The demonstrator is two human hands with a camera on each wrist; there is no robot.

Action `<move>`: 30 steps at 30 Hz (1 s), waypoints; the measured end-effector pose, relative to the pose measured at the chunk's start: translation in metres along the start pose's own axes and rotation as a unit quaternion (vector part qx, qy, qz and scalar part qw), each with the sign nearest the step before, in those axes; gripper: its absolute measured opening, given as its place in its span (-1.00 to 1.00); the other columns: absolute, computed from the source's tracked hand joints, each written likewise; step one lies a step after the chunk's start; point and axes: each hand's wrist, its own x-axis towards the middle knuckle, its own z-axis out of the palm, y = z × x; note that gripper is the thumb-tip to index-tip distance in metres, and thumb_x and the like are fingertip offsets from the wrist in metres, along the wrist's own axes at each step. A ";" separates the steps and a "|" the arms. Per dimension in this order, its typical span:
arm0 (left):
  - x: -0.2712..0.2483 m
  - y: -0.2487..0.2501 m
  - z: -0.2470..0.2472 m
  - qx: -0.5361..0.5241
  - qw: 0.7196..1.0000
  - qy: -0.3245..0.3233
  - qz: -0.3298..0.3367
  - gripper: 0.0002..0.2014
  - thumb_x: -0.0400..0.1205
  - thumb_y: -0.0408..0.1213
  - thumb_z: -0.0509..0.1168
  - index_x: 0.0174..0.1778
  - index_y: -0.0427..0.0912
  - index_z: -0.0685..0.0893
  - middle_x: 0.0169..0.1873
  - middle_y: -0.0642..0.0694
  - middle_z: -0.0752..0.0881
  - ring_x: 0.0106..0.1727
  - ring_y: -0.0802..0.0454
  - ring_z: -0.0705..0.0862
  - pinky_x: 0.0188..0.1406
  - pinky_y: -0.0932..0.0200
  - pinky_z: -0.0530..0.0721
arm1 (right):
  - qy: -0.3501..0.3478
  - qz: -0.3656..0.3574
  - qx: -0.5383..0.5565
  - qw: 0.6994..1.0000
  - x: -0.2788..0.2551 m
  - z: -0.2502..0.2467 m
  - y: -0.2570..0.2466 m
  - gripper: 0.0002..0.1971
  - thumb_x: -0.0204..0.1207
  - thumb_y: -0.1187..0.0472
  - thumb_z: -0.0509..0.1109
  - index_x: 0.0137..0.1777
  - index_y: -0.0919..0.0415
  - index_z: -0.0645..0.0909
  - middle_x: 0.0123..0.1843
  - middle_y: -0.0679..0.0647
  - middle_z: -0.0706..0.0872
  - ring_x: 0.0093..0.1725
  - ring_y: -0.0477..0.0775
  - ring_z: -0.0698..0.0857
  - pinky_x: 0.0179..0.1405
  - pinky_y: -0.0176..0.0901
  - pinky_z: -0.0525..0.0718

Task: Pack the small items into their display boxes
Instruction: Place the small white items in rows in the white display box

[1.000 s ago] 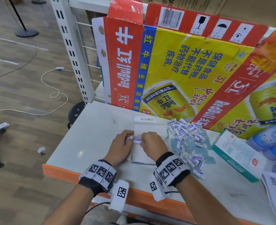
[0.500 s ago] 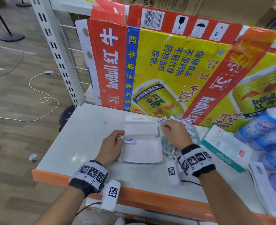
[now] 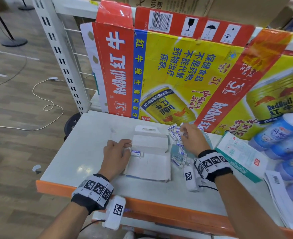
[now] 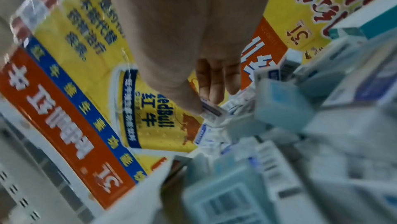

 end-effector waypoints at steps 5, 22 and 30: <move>0.001 0.003 -0.001 -0.091 0.995 -0.029 -0.017 -0.69 0.64 -0.41 0.21 0.27 -0.09 0.62 -0.02 0.03 0.71 0.00 0.08 0.61 -0.06 0.48 0.44 | -0.003 -0.033 0.173 0.984 -0.023 -0.006 -0.018 -0.75 0.48 0.37 0.35 -0.01 -0.02 0.54 -0.10 -0.04 0.51 -0.21 -0.24 0.53 -0.21 -0.47 0.51; -0.002 0.002 0.004 -0.139 0.988 -0.052 -0.053 -0.67 0.67 -0.42 0.12 0.29 -0.11 0.61 0.09 0.06 0.67 0.02 0.15 0.62 -0.17 0.69 0.44 | -0.094 -0.138 0.058 0.984 -0.054 0.034 -0.066 -0.90 0.41 0.43 0.31 -0.16 0.29 0.63 -0.22 -0.03 0.54 -0.22 -0.03 0.50 -0.24 -0.21 0.44; -0.001 0.001 0.007 -0.144 0.987 -0.047 -0.059 -0.76 0.65 -0.42 0.13 0.07 -0.05 0.62 -0.06 0.00 0.72 -0.10 0.13 0.63 -0.26 0.55 0.47 | -0.119 -0.149 -0.022 0.981 -0.052 0.039 -0.073 -0.83 0.51 0.44 0.19 -0.15 0.33 0.62 -0.06 0.16 0.64 -0.13 0.18 0.64 -0.12 0.02 0.62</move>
